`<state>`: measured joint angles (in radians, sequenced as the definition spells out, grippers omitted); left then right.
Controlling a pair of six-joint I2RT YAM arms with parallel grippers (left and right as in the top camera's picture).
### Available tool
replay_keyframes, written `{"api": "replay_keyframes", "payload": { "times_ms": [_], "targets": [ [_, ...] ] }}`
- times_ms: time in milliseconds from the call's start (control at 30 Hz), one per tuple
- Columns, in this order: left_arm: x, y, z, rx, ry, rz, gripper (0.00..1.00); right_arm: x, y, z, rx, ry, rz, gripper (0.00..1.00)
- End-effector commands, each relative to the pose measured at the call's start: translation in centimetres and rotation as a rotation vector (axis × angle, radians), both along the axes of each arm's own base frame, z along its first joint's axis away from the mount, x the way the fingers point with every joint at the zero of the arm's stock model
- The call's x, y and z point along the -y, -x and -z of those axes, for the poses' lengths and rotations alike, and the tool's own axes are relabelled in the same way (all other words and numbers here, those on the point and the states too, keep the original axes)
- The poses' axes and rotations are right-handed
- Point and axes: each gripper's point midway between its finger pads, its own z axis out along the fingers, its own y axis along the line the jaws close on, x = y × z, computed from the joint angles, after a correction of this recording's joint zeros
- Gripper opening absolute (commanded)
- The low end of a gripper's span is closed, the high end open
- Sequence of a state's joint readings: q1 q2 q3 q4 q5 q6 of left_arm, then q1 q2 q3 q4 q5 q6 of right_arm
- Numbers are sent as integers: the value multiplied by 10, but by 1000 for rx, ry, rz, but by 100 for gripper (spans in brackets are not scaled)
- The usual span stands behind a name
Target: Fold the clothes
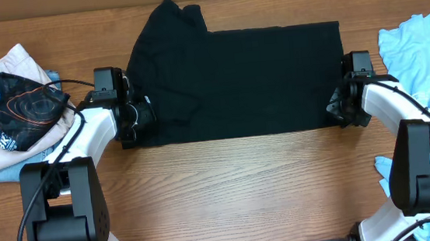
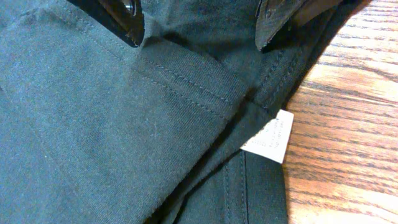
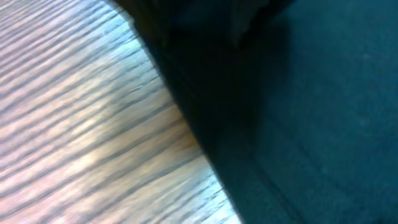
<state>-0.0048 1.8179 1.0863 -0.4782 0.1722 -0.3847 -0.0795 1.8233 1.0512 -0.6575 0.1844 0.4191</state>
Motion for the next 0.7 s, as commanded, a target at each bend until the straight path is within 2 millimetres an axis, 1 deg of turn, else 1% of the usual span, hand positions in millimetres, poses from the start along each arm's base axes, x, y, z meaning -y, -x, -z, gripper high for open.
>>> {"api": "replay_keyframes", "payload": {
  "times_ms": [0,33,100,233,300,400,500,567,667],
  "targets": [
    [0,-5,-6,19,7,10,61,4,6,7,-30,10,11,11],
    [0,-5,-6,19,7,10,60,6,8,6,-40,18,17,10],
    [0,-5,-6,19,7,10,60,11,16,5,-66,42,65,4],
    [0,-5,-6,19,7,10,60,20,26,-5,-95,92,138,4],
    [0,-5,-6,19,7,10,60,21,25,-14,-81,94,139,4],
    [0,-5,-6,19,5,10,60,21,24,-28,-61,94,140,7],
    [0,-4,-6,18,3,9,60,20,30,-41,-58,94,139,8],
    [0,-4,-6,15,3,9,60,20,36,-46,-70,94,138,8],
    [0,-2,-5,7,3,9,60,17,46,-46,-110,86,136,7]
  ]
}}
